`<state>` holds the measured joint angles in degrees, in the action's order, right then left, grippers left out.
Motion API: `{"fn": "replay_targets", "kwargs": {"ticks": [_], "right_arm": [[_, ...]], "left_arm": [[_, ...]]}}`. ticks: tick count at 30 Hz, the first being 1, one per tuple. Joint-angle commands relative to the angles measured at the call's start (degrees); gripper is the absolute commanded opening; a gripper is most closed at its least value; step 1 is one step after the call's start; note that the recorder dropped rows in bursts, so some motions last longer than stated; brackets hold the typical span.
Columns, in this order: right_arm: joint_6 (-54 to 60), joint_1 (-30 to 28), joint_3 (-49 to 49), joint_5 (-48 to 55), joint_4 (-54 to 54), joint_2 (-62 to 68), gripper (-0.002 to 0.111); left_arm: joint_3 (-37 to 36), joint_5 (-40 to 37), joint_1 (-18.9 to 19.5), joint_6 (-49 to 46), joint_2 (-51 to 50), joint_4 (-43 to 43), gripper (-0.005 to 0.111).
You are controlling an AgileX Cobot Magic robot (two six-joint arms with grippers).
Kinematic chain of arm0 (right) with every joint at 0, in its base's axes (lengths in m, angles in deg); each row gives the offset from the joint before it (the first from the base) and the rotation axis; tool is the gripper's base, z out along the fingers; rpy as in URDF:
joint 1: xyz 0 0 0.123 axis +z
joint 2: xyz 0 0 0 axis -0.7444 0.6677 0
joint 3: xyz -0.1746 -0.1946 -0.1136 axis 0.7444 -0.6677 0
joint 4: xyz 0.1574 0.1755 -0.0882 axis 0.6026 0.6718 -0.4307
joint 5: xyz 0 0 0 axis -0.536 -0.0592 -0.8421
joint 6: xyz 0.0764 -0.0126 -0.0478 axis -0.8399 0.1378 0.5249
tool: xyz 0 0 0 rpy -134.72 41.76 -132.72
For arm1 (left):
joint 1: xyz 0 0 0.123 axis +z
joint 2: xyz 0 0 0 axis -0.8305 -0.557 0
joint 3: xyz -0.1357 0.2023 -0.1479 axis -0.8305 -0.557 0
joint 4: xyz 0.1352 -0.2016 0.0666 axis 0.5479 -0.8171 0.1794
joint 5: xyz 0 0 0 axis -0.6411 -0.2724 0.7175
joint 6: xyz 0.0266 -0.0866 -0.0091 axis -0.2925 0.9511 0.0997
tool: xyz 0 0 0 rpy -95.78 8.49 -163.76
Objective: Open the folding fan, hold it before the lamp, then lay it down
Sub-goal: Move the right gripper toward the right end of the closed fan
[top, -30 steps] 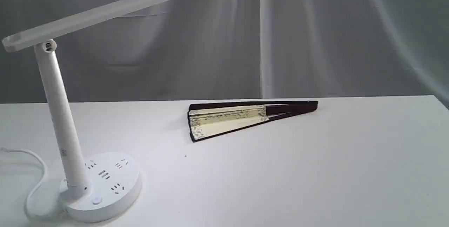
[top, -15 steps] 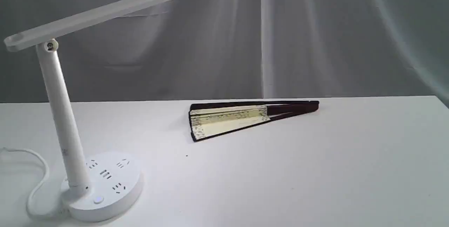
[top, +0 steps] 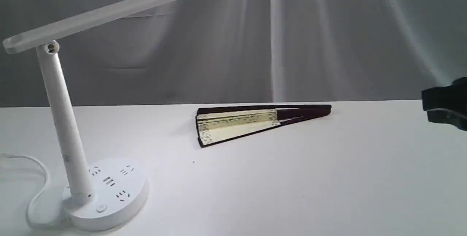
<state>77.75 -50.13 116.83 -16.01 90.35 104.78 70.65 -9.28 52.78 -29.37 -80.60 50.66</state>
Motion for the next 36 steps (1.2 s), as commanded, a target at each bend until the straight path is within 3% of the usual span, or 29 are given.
{"fn": "replay_targets", "kwargs": {"ticks": [1, 9, 16, 22, 31, 36], "right_arm": [[3.53, 0.24, 2.25, 0.51, 2.68, 3.84, 0.039], [4.91, 0.24, 11.54, 8.09, 4.79, 14.44, 0.043], [6.31, 0.24, 13.74, 7.6, 5.13, 18.93, 0.043], [6.98, 0.24, 13.74, 7.1, 5.13, 18.93, 0.043], [7.38, 0.24, 13.74, 7.1, 5.13, 18.93, 0.043], [7.38, 0.24, 13.74, 7.1, 4.71, 18.93, 0.043]], "left_arm": [[0.09, 0.77, 0.02, -2.16, -2.83, -1.85, 0.034], [0.09, -0.99, -0.32, -16.5, -6.68, -17.18, 0.034], [-0.02, -1.25, -3.06, -18.58, -7.24, -18.54, 0.034], [-0.02, -0.22, -10.09, -19.66, -7.39, -18.24, 0.019], [0.09, 7.73, -20.59, -22.65, -16.61, -12.12, 0.019], [0.09, 13.1, -23.34, -24.24, -23.08, -9.98, 0.018]]}}
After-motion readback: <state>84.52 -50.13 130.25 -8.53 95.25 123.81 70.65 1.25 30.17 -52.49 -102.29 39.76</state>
